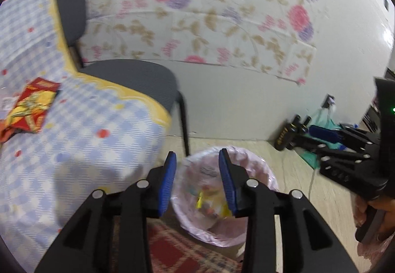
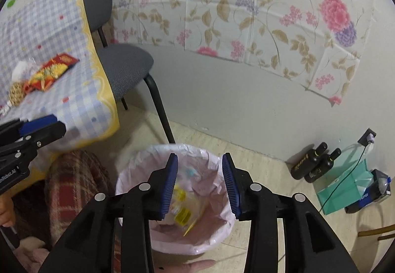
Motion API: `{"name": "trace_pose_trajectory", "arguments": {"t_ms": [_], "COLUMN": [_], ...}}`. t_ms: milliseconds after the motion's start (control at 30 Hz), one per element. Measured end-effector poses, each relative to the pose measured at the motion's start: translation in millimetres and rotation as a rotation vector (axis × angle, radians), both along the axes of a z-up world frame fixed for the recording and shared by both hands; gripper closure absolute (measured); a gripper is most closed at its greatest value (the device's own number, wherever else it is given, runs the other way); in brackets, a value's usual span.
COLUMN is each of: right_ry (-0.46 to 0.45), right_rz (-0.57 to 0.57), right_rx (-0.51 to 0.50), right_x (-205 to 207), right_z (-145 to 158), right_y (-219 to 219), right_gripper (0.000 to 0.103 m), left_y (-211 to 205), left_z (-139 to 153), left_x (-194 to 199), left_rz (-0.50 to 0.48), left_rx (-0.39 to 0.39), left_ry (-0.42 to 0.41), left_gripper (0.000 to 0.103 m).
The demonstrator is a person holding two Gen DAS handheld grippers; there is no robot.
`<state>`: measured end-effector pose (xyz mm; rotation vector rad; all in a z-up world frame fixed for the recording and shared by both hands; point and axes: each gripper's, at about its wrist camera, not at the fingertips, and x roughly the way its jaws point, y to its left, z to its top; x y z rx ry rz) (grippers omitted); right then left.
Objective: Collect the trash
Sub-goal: 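Carry both bags over the pink bin and open both tools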
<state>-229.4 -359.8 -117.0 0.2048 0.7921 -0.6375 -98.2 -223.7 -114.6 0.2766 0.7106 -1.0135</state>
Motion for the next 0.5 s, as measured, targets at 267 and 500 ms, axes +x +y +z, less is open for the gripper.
{"name": "trace_pose_trajectory", "arguments": {"t_ms": [267, 500], "right_ry": [-0.236, -0.302], "right_rz": [0.125, 0.295], "right_rx": [0.033, 0.097], "right_x": [18, 70], "right_z": [62, 80], "right_y": [14, 44], "right_gripper": [0.061, 0.059], "left_y": [60, 117], "left_z": [36, 61], "left_x": [28, 47], "left_rz": [0.206, 0.378], "left_rx": [-0.043, -0.028], "left_ry": [-0.084, -0.169], "left_gripper": [0.069, 0.069]}}
